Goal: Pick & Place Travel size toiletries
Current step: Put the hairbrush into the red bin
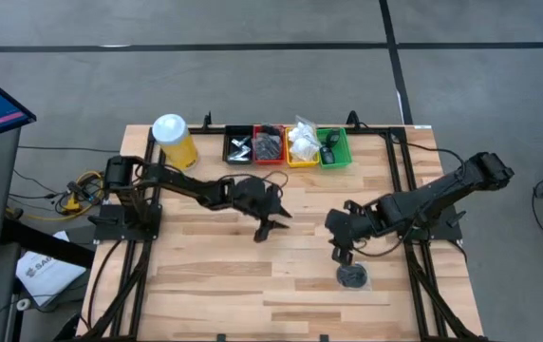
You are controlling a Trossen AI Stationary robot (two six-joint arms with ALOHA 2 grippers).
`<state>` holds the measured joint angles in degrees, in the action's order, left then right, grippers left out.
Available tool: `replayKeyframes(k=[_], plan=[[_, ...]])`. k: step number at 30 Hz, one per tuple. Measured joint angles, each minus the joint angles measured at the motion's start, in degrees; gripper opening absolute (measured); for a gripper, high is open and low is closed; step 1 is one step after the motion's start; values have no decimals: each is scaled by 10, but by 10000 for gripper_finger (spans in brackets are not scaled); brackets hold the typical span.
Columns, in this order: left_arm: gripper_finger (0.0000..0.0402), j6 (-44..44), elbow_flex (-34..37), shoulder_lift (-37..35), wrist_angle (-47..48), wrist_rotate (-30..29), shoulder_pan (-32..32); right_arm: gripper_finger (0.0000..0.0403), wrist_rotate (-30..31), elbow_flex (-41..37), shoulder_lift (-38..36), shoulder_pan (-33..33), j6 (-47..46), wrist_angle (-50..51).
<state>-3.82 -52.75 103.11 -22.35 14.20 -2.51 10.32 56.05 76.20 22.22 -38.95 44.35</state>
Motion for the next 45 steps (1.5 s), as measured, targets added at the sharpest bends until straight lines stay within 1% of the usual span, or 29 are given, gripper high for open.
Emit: replayKeyframes(k=[4, 6, 10, 14, 17, 21, 26, 31, 39, 42, 45], plan=[[154, 37, 0, 0, -1, 0, 29, 129, 0, 0, 14, 45, -61, 3], [154, 46, 0, 0, -1, 0, 42, 129, 0, 1, 33, 63, -83, -1], [154, 47, 0, 0, -5, 0, 66, 129, 0, 0, 80, 95, -103, -7], [154, 61, 0, 0, -6, -2, 81, 129, 0, 0, 122, 111, -113, -19], [154, 76, 0, 0, -6, -3, 92, 129, -5, 0, 149, 115, -134, -15], [154, 76, 0, 0, -7, -4, 105, 129, -40, 0, 183, 115, -140, -18], [154, 75, 0, 0, -9, -4, 108, 129, -55, 0, 217, 114, -147, -20], [154, 75, 0, 0, -9, -5, 108, 129, -65, 0, 235, 114, -147, -20], [154, 75, 0, 0, -9, -5, 108, 128, -67, 0, 235, 114, -146, -17], [154, 75, 0, 0, -9, -5, 108, 113, -73, 0, 235, 114, -145, -17], [154, 75, 0, 0, -9, -4, 108, 84, -74, 0, 235, 114, -145, -17]])
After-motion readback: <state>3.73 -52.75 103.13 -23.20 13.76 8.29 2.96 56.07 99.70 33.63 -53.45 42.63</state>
